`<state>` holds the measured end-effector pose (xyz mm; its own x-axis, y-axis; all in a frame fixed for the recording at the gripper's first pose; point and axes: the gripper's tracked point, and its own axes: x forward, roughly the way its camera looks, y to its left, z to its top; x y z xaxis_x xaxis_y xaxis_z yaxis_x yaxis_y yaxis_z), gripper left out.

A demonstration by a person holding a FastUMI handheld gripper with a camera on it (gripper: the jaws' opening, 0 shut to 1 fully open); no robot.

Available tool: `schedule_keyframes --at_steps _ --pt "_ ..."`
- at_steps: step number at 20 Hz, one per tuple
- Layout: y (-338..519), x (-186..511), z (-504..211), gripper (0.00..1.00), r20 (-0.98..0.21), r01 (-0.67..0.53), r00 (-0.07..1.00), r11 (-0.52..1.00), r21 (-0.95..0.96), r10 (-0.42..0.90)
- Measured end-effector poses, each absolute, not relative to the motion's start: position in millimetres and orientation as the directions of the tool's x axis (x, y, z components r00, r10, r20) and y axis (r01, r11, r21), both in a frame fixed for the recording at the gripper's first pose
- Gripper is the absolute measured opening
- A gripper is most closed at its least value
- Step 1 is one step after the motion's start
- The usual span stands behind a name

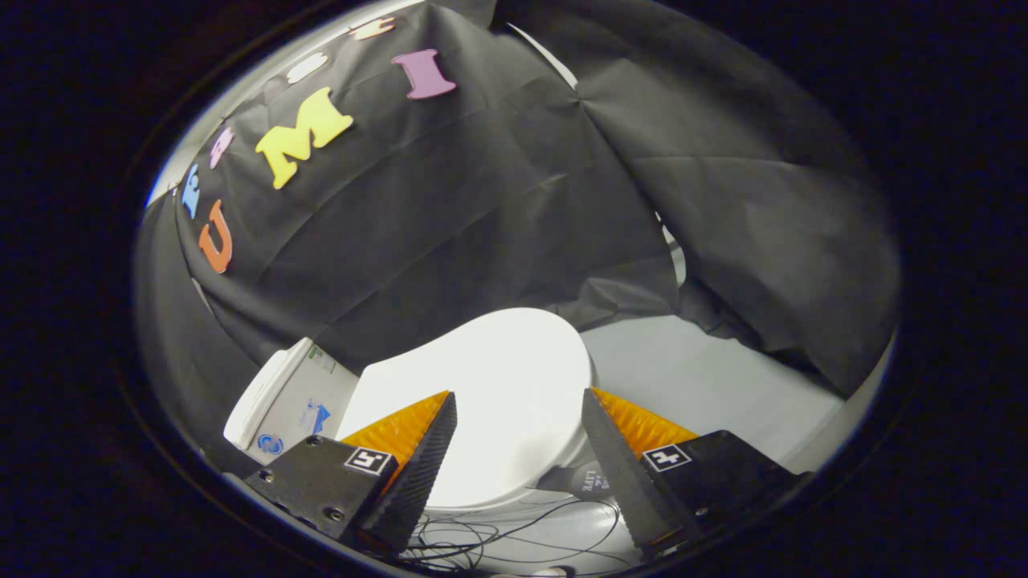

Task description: Open the toilet lid.

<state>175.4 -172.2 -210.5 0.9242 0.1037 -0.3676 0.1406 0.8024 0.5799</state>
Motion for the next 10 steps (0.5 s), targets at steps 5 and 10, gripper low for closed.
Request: schedule_keyframes --at_steps 5,10 --pt "-186 166 -251 0.97 -0.407 0.232 0.907 0.675 0.700 0.110" --pt "-185 159 -272 0.91 -0.424 0.259 0.889 0.577 0.775 0.171"
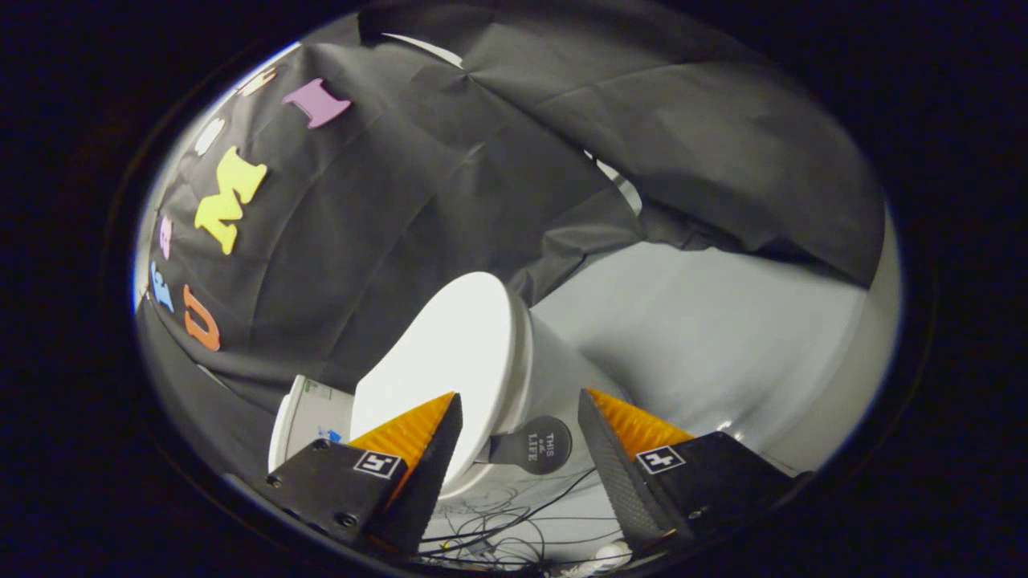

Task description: Open the toilet lid.

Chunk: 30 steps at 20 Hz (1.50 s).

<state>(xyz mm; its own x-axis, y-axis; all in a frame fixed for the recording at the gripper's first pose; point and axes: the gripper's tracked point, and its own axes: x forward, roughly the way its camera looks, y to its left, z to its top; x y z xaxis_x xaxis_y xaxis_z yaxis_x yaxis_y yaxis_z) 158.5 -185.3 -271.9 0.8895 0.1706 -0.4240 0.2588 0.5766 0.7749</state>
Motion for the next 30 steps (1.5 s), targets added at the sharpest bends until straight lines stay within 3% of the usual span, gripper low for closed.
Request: schedule_keyframes --at_steps 8,13,15,17,25,30 --pt "-170 155 -289 0.72 -0.412 0.260 0.868 0.454 0.852 0.278" --pt "-169 155 -295 0.48 -0.423 0.273 0.862 0.449 0.851 0.278" --pt "-175 154 -294 0.30 -0.405 0.281 0.870 0.393 0.876 0.281" --pt "-174 156 -292 0.23 -0.378 0.275 0.879 0.340 0.899 0.290" --pt "-174 156 -287 0.09 -0.331 0.254 0.892 0.265 0.930 0.309" --pt "-173 157 -282 0.05 -0.370 0.273 0.881 0.322 0.907 0.295"
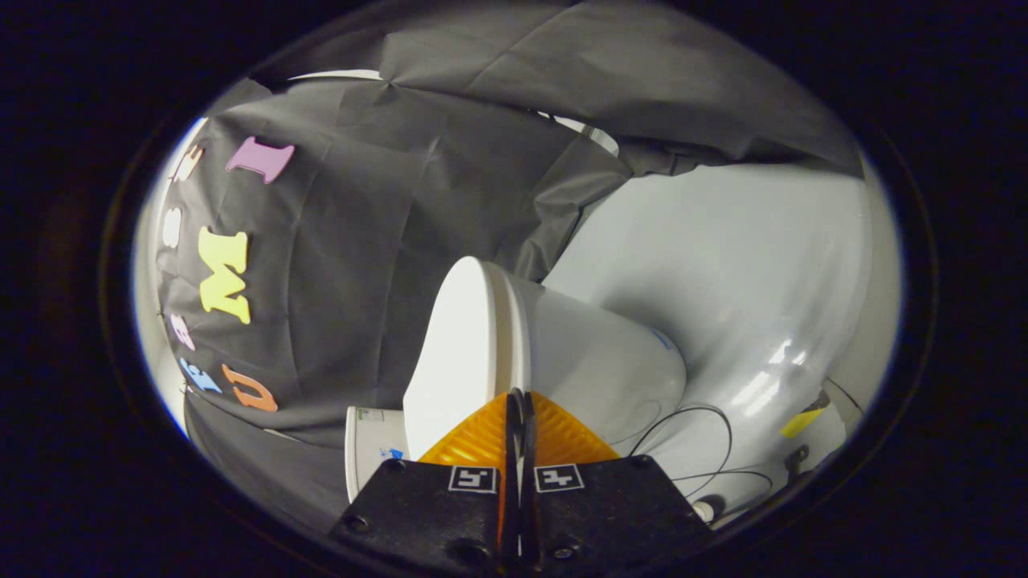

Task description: Open the toilet lid.

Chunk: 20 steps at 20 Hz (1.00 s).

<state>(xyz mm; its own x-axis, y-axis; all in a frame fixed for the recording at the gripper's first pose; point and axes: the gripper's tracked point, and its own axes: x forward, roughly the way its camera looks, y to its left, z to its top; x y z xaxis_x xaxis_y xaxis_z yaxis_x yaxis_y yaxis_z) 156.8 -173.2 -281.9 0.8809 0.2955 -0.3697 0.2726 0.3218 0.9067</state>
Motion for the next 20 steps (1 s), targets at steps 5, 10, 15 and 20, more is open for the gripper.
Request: schedule_keyframes --at_steps 5,10,15,20 --pt "-173 156 -277 0.04 -0.382 0.294 0.878 0.305 0.906 0.289" --pt "-170 154 -267 0.04 -0.422 0.320 0.868 0.354 0.879 0.263" --pt "-168 152 -242 0.04 -0.424 0.319 0.875 0.381 0.868 0.234" --pt "-165 148 -220 0.04 -0.437 0.330 0.877 0.412 0.849 0.199"
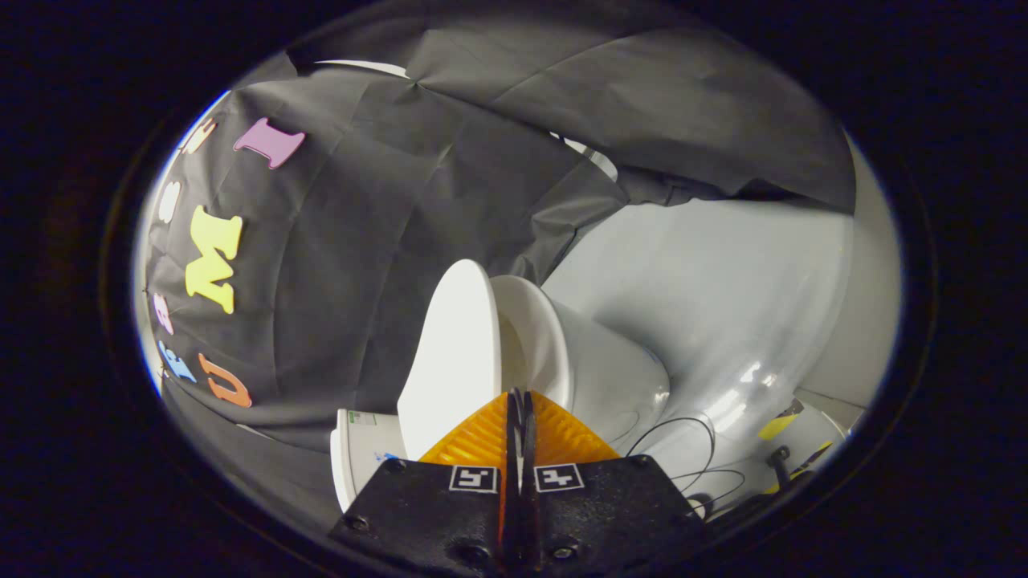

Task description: Open the toilet lid.

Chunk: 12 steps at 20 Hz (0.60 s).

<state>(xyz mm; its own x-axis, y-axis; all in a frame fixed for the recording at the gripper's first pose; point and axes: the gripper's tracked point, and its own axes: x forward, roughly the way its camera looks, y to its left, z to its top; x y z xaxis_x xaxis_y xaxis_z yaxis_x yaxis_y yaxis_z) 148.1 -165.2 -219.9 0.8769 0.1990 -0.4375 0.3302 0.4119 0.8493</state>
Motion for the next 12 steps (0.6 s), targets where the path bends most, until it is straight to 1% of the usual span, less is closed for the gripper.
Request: schedule_keyframes --at_steps 12 --pt "-143 140 -150 0.04 -0.407 0.276 0.902 0.533 0.800 0.143"
